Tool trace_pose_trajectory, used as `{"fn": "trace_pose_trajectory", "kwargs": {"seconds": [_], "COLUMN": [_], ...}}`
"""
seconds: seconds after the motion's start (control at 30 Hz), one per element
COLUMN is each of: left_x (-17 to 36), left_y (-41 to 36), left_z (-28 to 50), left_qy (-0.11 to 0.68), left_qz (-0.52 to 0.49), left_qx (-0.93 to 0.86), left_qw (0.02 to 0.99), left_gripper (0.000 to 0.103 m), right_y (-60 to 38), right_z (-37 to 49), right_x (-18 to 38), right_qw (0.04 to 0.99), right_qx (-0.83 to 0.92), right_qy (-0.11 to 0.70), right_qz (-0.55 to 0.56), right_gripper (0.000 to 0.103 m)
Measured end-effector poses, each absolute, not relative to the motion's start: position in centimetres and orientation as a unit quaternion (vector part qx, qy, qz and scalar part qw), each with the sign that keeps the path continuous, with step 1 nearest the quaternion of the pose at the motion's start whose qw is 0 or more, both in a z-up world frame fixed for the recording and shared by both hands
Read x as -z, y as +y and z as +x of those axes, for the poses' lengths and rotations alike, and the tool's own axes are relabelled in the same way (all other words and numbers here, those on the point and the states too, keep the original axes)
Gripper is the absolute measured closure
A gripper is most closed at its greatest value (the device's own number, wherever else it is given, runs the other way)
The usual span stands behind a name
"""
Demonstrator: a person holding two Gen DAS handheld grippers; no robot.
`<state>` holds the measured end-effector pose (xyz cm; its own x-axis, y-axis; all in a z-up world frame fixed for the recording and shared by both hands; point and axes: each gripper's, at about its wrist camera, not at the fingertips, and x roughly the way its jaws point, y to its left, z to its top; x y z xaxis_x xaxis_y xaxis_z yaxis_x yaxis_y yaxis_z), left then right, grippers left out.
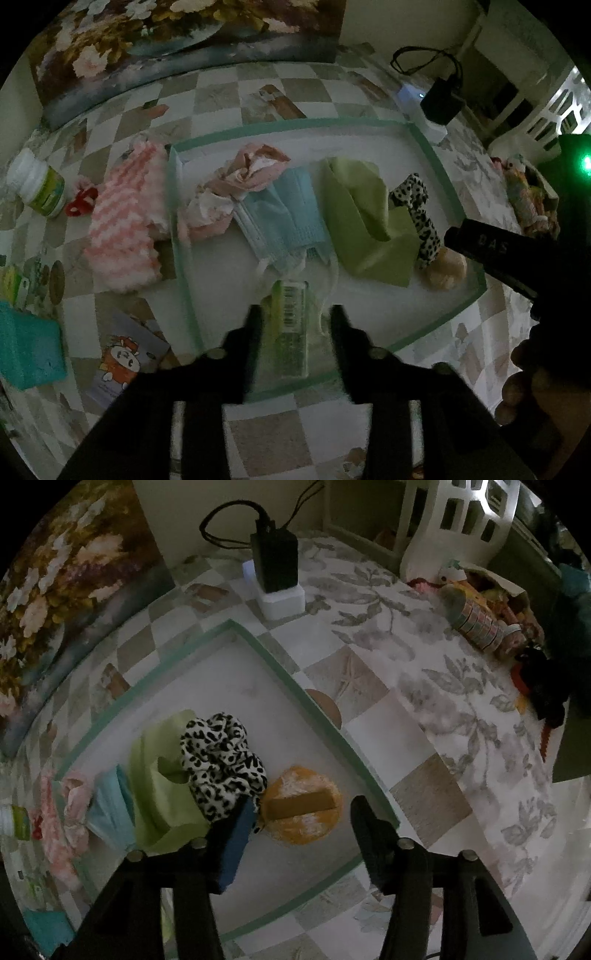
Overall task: Organize soft objects
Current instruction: 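Carry the green box and gold coaster into the tray and open both tools, then move both open tools back over the pile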
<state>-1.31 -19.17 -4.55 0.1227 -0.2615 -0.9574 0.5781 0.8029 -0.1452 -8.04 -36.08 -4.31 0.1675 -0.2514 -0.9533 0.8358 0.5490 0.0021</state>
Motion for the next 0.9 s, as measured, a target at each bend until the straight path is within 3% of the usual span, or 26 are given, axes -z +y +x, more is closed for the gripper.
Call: {"fn": "trace_pose_trajectory", "kwargs": {"seconds": [0.17, 0.3, 0.43, 0.5, 0.63, 0.7, 0.9], "left_x": [3.7, 3.1, 2.8, 2.8, 2.8, 2.8, 2.5], "left_y": [-18.8, -17.8, -16.4, -15.3, -13.6, -12.7, -10.7], "left_z": [-1.0, -0.1, 1.3, 2.2, 3.6, 4.2, 5.6], "left_qy": [0.597, 0.597, 0.598, 0.603, 0.605, 0.602, 0.591], "left_qz": [0.113, 0.093, 0.063, 0.037, 0.002, -0.010, -0.033], "left_qx": [0.290, 0.281, 0.263, 0.248, 0.219, 0.202, 0.172], "left_qw": [0.740, 0.745, 0.754, 0.757, 0.765, 0.772, 0.788], "left_gripper": [0.059, 0.043, 0.036, 0.027, 0.025, 0.012, 0.007], "right_y": [-35.6, -34.4, -32.9, -32.3, -31.3, -31.1, -29.3], "right_z": [-7.6, -7.0, -6.2, -5.6, -4.8, -4.6, -3.7], "right_x": [3.4, 2.4, 2.1, 2.2, 2.3, 2.3, 1.4], "right_qw": [0.725, 0.742, 0.753, 0.756, 0.757, 0.759, 0.781], "right_qx": [0.372, 0.357, 0.342, 0.335, 0.329, 0.326, 0.303], "right_qy": [0.508, 0.499, 0.504, 0.510, 0.520, 0.522, 0.510], "right_qz": [0.279, 0.269, 0.250, 0.237, 0.218, 0.212, 0.199], "right_gripper": [0.042, 0.039, 0.033, 0.030, 0.026, 0.023, 0.004]}}
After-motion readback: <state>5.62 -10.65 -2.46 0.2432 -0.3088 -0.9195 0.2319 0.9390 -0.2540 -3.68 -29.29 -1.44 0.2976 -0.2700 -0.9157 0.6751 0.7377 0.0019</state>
